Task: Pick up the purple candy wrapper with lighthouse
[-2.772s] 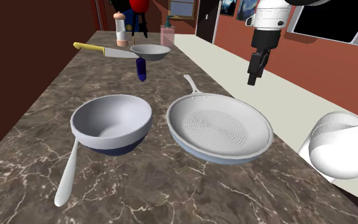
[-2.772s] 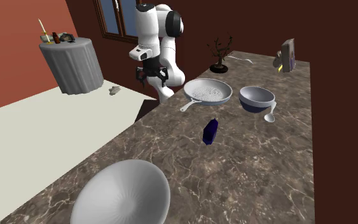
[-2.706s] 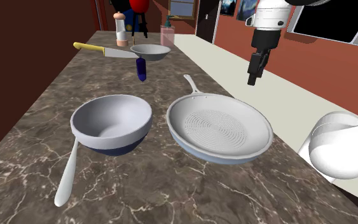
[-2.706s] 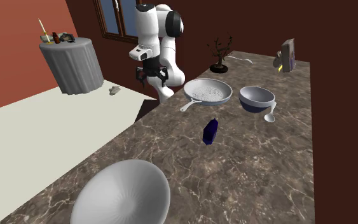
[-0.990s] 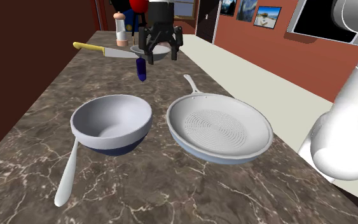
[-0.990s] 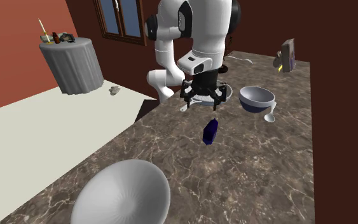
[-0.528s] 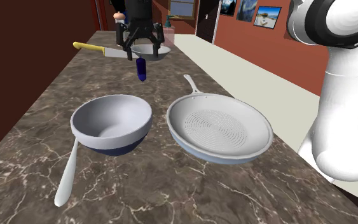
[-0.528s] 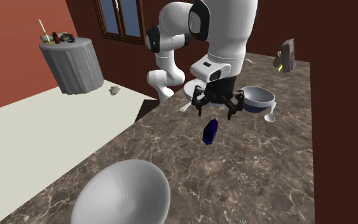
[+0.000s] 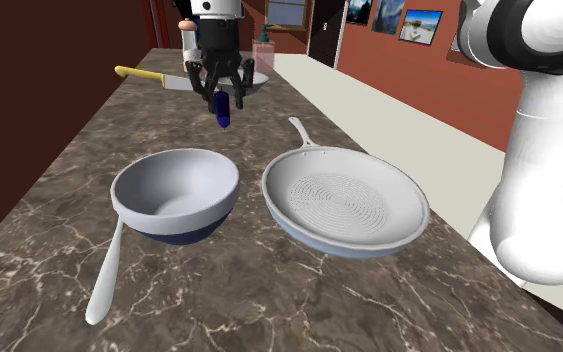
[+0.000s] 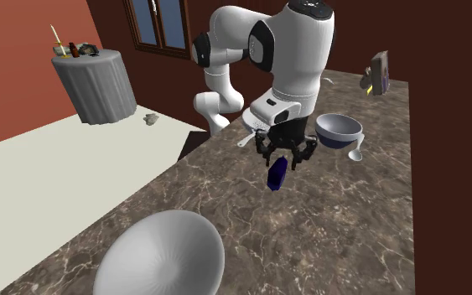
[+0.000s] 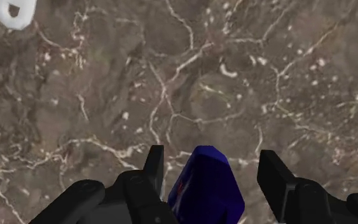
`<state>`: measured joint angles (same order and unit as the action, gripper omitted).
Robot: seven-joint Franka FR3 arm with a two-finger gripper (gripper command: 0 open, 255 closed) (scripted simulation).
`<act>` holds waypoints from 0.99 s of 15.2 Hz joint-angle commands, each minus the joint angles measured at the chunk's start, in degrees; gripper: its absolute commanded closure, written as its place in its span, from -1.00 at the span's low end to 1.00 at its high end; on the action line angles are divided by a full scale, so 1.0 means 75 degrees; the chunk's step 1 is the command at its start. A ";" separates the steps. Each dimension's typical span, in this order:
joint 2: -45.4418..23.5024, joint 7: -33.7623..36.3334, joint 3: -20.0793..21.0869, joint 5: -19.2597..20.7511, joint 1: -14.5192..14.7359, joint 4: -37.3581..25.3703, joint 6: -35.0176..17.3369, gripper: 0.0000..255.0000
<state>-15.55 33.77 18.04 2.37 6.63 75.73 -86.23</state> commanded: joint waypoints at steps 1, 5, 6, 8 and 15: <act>0.0009 0.0000 0.0000 -0.0002 -0.0002 0.0035 -0.0030 1.00; 0.0007 0.0002 0.0001 -0.0002 0.0000 0.0027 -0.0024 1.00; 0.0007 0.0002 0.0001 -0.0002 0.0000 0.0027 -0.0024 1.00; 0.0007 0.0002 0.0001 -0.0002 0.0000 0.0028 -0.0024 1.00; -0.0282 0.0058 0.0018 0.0087 0.0104 -0.1031 0.0755 1.00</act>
<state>-17.29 34.10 18.14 2.90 7.25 69.44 -81.66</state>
